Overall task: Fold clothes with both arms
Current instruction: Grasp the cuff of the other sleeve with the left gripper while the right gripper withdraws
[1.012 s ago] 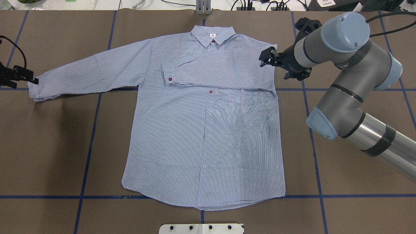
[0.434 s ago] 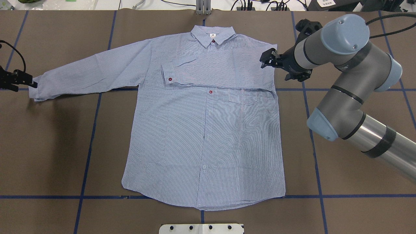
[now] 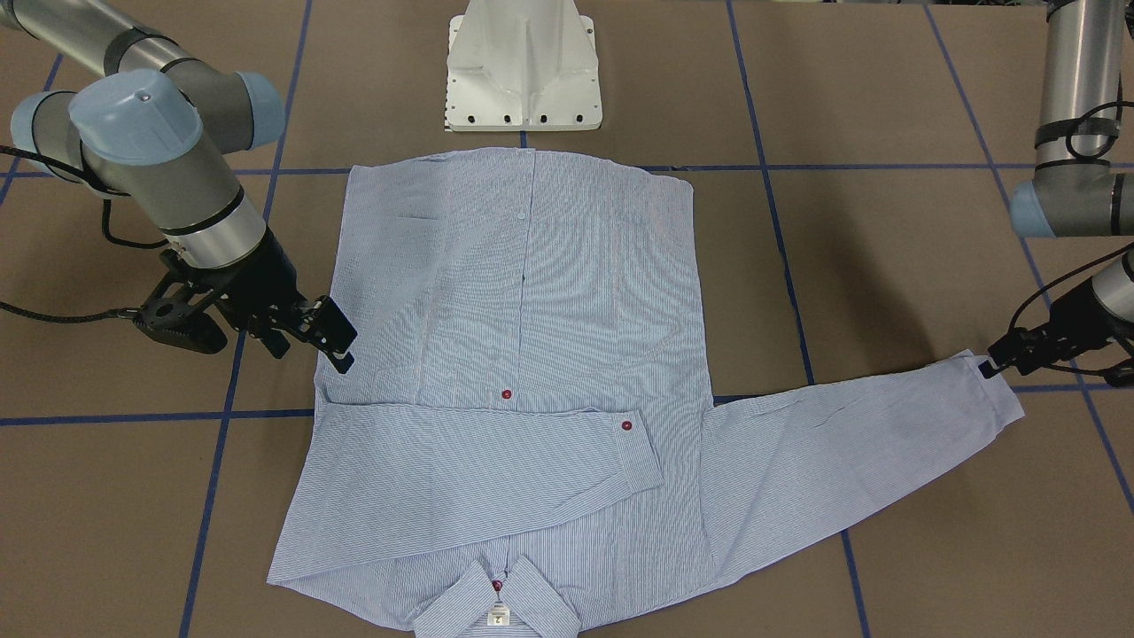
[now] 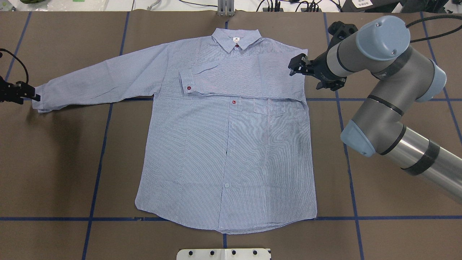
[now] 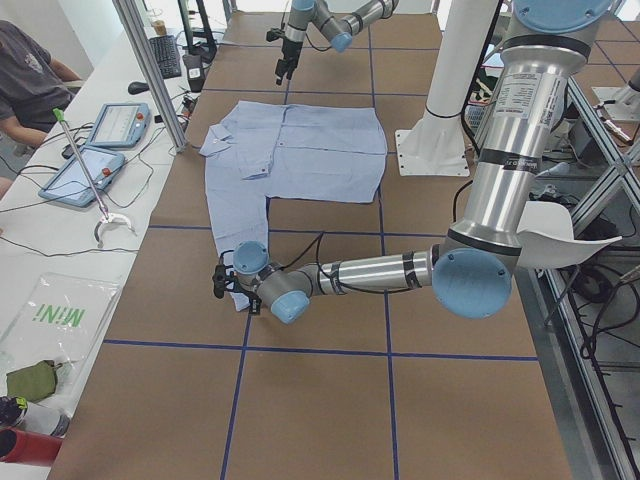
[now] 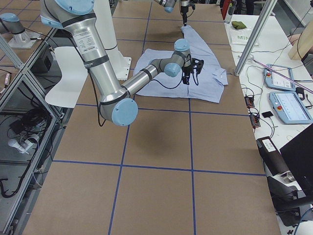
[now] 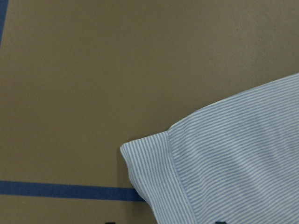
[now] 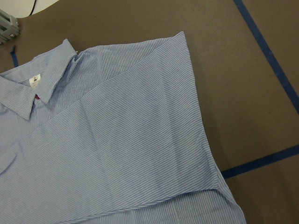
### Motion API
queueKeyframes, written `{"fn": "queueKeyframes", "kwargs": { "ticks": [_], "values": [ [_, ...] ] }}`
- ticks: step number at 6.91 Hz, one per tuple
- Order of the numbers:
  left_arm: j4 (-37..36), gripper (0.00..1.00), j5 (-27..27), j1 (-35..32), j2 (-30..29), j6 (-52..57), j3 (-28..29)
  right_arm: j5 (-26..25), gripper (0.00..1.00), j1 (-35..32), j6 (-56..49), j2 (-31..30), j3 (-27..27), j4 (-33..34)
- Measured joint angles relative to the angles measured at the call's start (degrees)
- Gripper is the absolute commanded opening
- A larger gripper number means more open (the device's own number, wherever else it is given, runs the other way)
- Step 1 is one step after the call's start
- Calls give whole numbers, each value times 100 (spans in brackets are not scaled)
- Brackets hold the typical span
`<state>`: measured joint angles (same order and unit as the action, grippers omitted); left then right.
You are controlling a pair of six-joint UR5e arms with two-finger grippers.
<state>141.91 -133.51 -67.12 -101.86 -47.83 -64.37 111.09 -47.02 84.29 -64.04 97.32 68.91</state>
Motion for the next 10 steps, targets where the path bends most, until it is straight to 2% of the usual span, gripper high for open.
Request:
{"fn": "queueKeyframes", "kwargs": {
  "ticks": [3,4,5,6,7,9,10],
  "values": [
    [27,38,0,15,-25,-25,35,6,100,-7,0,-3,12,0],
    [28,37,2,24,-31,-30,36,8,100,-8,0,-4,12,0],
    [24,29,4,34,-37,-32,38,8,100,-12,0,-3,11,0],
    [22,9,4,37,-41,-33,38,11,100,-15,0,-6,23,0],
    [22,0,5,40,-43,-34,38,17,100,-19,0,-10,48,0],
    [25,0,-3,41,-53,-168,-35,40,100,-35,0,-12,70,0],
    [23,0,-16,41,-72,-498,-258,64,100,-61,0,-31,92,2]
  ]
}}
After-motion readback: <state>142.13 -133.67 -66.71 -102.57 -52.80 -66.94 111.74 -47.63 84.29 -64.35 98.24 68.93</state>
